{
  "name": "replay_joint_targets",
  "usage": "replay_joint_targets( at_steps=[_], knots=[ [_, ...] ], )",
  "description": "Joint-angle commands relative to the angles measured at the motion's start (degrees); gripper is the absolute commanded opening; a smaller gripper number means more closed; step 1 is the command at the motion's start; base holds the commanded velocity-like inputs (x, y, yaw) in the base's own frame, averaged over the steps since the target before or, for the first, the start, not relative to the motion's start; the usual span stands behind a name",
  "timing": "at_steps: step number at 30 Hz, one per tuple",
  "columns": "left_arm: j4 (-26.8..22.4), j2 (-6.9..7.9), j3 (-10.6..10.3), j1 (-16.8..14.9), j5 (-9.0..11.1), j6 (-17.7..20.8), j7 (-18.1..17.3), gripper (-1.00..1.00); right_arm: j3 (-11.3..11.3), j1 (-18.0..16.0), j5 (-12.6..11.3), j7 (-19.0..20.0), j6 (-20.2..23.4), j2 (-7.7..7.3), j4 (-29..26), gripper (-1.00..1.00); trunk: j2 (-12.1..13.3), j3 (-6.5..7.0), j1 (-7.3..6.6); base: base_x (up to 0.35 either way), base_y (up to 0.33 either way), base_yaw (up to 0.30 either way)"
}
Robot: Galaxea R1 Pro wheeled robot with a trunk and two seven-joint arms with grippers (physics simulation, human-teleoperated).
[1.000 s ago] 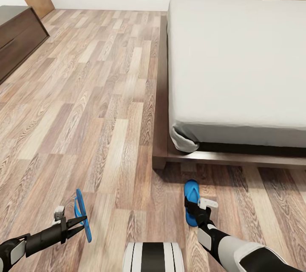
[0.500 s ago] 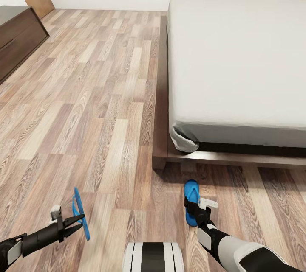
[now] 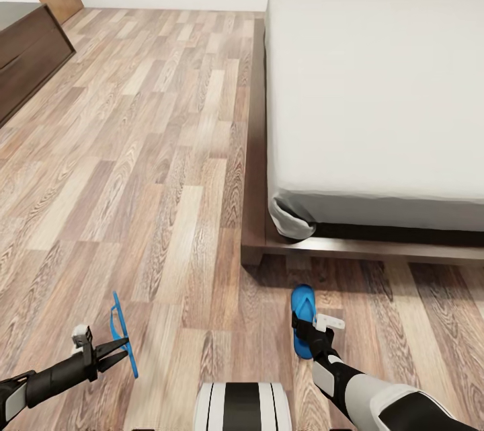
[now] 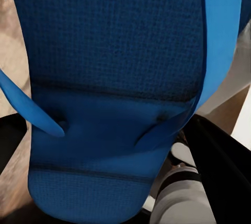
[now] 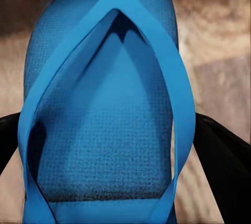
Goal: In the bedroom, move the book from the bed onto either nightstand, and place the two sandals side by side next to the bed.
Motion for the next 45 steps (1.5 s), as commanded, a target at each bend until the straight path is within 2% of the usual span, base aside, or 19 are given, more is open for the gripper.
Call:
replay_joint_targets(
  at_steps=[1, 6, 38, 45],
  knots=[
    [0.0, 0.01, 0.44, -0.02, -0.46, 0.55, -0.26, -1.0, 0.47, -0.08, -0.47, 0.09, -0.31, 0.05, 0.23, -1.0, -0.03, -0.26, 0.01, 0.0, 0.0, 0.0],
    [0.02, 0.02, 0.39, -0.02, -0.5, 0.42, -0.29, -1.0, 0.46, -0.08, -0.47, 0.09, -0.31, 0.05, 0.23, -1.0, -0.1, -1.37, 0.14, 0.0, 0.0, 0.0],
    [0.02, 0.02, 0.37, -0.02, -0.51, 0.31, -0.27, -1.0, 0.39, -0.08, -0.47, 0.09, -0.4, 0.05, 0.23, -1.0, -0.1, -1.37, 0.14, 0.0, 0.0, 0.0],
    [0.02, 0.02, 0.37, -0.02, -0.51, 0.31, -0.25, -1.0, 0.49, -0.08, -0.47, 0.09, -2.9, 0.08, 0.23, -1.0, -0.1, -1.37, 0.14, 0.0, 0.0, 0.0]
  ],
)
